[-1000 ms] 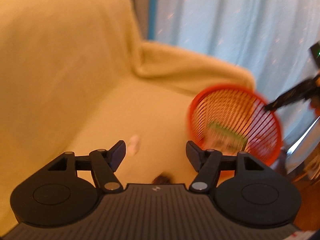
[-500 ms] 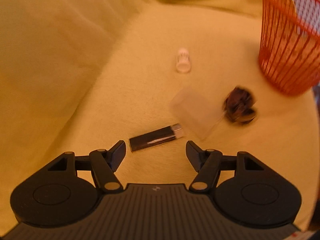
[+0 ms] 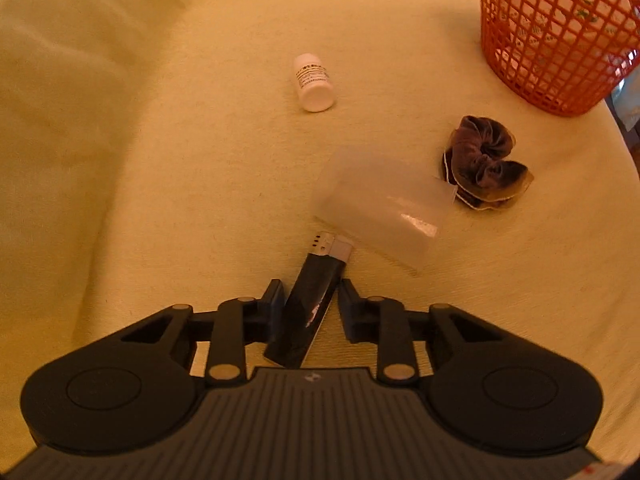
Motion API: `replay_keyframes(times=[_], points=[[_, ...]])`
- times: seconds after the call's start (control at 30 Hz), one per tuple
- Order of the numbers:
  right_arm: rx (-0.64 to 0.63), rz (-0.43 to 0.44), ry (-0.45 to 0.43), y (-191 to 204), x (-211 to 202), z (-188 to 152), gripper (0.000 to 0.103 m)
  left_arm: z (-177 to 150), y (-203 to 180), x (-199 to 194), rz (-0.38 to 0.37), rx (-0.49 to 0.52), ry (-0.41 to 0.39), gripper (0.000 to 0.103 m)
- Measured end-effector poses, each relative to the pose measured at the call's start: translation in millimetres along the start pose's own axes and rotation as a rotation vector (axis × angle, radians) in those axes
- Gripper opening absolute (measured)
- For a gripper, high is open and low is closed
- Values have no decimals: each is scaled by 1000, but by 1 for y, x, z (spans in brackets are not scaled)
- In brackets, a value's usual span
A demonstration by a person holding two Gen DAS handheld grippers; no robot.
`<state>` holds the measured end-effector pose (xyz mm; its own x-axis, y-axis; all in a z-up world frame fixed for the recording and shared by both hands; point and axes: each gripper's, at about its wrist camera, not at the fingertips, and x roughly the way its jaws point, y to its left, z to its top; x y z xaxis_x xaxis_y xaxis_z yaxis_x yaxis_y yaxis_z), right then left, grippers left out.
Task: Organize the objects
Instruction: 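Grasp the black lighter with the left gripper, then carry the black lighter into the wastebasket and open the left gripper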
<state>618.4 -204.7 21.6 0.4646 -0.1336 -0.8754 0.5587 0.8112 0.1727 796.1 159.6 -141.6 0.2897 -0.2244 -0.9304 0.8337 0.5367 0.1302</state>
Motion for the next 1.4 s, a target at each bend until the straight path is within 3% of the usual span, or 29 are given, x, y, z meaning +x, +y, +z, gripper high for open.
replay_keyframes(times=[0.13, 0.3, 0.6, 0.77, 0.97, 1.4], points=[[-2, -4, 2, -1, 1, 2, 7, 1, 5, -4, -26, -127, 32, 17], [-14, -2, -1, -1, 2, 2, 7, -11, -6, -13, -13, -209, 53, 17], [-31, -1, -8, 1, 1, 1, 7, -11, -18, -81, -21, -369, -100, 17], [-35, 6, -13, 3, 0, 1, 7, 18, -34, -133, -33, -373, -222, 17], [-37, 20, -11, 5, -2, 2, 7, 63, -59, -172, -60, -291, -317, 17], [-51, 34, -9, 7, -3, -1, 7, 124, -97, -179, -126, -215, -382, 17]])
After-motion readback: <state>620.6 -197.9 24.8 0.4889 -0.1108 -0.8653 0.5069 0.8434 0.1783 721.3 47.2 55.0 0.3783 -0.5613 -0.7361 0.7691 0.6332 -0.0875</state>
